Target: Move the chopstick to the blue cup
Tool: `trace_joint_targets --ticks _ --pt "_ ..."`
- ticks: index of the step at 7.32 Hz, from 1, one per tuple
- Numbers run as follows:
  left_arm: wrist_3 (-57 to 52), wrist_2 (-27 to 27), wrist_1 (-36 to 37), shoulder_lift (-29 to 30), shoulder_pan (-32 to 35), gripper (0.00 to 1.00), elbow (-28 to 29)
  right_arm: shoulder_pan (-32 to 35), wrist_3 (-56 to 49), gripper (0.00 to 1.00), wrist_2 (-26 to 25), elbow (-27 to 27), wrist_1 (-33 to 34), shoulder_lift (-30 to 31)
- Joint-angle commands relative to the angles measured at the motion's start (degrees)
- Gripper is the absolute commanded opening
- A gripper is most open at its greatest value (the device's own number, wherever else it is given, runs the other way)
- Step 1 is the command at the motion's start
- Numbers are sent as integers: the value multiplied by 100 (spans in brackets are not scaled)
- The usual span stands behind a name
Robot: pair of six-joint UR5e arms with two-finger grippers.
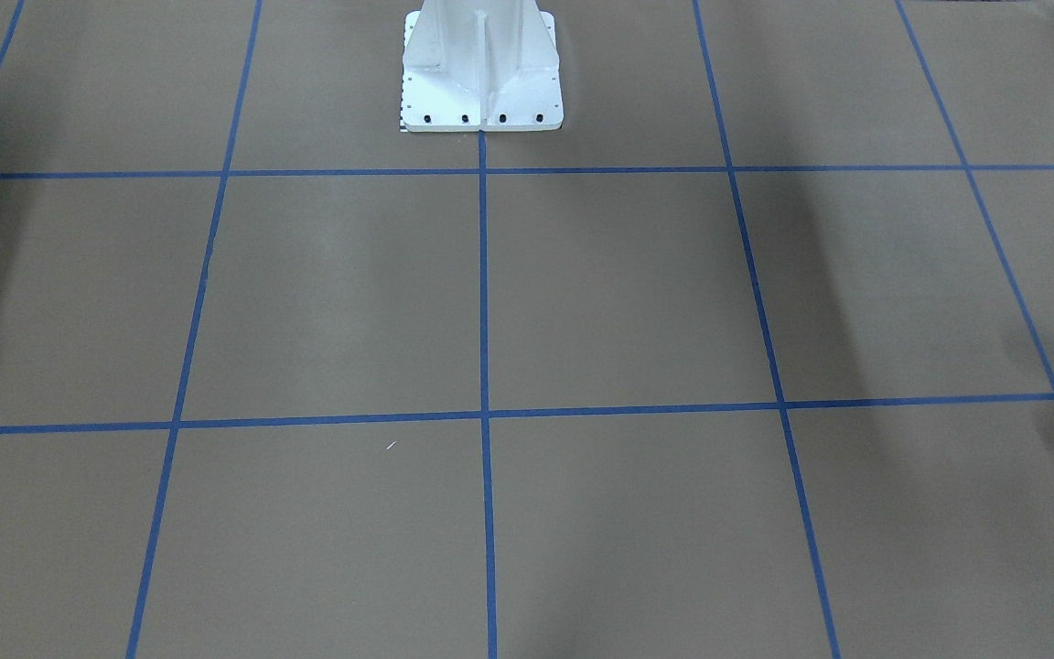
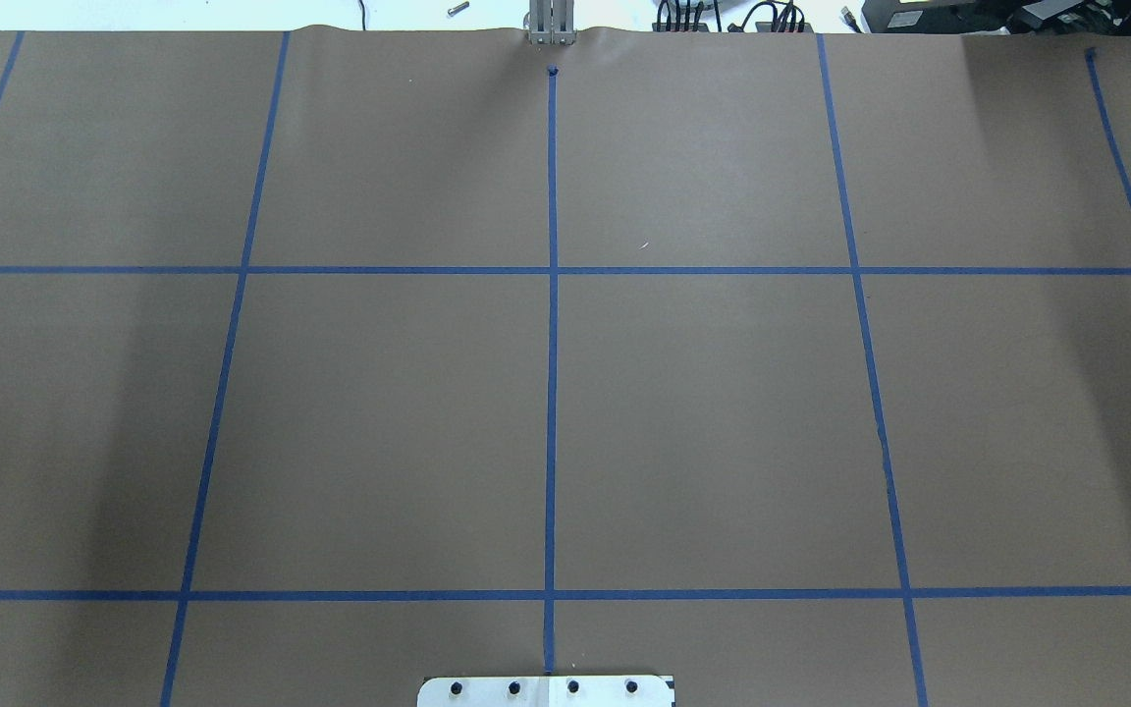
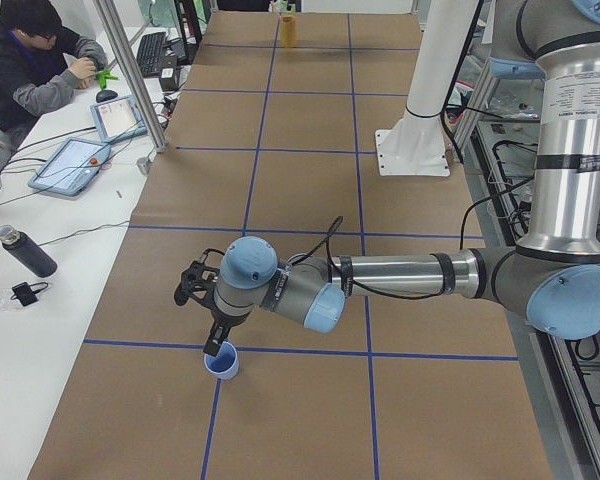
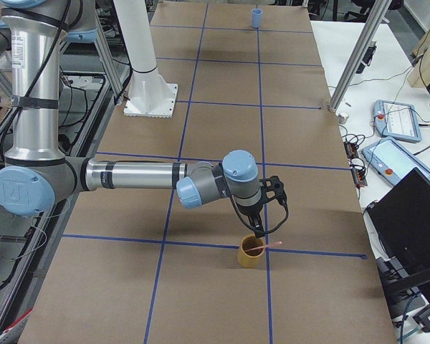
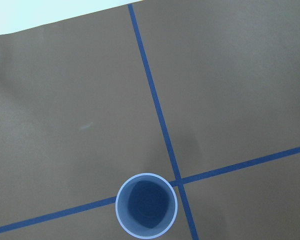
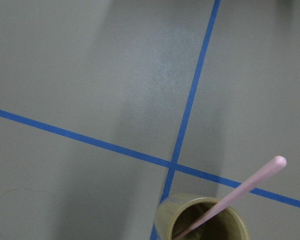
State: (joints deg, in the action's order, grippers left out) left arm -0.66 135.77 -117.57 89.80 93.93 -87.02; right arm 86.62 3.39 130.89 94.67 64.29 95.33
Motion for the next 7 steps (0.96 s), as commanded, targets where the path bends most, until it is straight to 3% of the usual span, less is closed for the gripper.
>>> trace_joint_targets --ticks 1,4,7 --pt "5 -42 -301 333 -85 98 716 -475 1331 100 34 137 -356 -23" --pt "57 -454 -283 660 -207 99 1667 -1312 2699 100 -379 534 -347 -40" --pt "794 -867 -354 758 -866 99 1846 -1358 2702 100 -397 535 -347 -49"
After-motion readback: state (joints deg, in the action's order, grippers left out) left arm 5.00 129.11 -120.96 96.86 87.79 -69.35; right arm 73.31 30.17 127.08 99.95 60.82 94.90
